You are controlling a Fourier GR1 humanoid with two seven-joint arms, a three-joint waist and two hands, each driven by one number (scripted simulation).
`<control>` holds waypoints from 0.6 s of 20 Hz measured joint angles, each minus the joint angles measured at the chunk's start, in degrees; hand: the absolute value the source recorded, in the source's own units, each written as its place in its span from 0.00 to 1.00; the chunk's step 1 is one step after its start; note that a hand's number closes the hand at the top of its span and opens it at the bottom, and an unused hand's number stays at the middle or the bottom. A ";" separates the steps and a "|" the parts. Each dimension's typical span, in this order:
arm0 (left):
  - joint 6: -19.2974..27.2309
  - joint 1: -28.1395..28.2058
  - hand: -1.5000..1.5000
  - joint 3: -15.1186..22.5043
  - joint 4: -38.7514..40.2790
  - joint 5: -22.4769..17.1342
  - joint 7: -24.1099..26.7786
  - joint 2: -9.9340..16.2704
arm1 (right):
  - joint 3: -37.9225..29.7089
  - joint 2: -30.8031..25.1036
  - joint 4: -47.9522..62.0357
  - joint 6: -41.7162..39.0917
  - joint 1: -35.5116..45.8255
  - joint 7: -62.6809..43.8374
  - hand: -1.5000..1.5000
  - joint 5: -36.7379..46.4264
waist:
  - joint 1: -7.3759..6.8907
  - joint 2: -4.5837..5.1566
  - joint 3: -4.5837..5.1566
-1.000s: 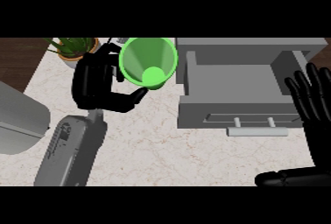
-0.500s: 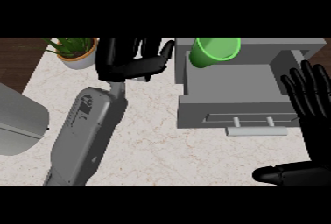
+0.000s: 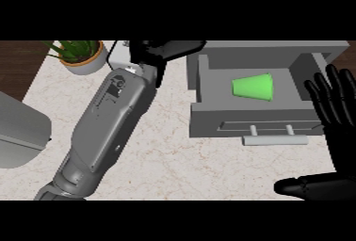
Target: Pick up the cup, place it into the drawer and close the drawer
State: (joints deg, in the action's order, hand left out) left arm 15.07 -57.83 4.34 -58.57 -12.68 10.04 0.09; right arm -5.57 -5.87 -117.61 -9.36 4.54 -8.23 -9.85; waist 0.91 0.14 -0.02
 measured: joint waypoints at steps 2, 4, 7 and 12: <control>0.84 -2.49 1.00 0.49 4.57 -1.49 1.73 -0.03 | -0.34 -0.26 0.85 -0.35 0.48 0.32 0.00 -0.31 | 0.28 0.08 0.00; 2.43 -4.50 1.00 1.77 7.14 -2.83 2.07 -0.06 | -0.05 -0.15 0.72 -0.45 0.06 0.38 0.00 -0.10 | 0.35 0.07 -0.01; 4.49 -8.07 1.00 3.56 12.54 -5.43 3.40 -0.07 | 0.00 -0.14 0.67 -0.10 1.21 -0.31 0.00 -0.27 | 0.76 0.16 -0.01; 7.53 -10.58 1.00 8.86 19.11 -11.11 6.63 -0.08 | 0.33 0.02 0.73 -0.14 1.38 -0.03 0.00 -0.04 | 1.42 0.27 -0.02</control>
State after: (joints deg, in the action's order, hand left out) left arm 22.60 -68.41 13.20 -39.47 -23.79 16.67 0.01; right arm -5.23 -5.85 -116.89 -9.50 5.93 -8.26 -9.90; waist 2.33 0.41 -0.03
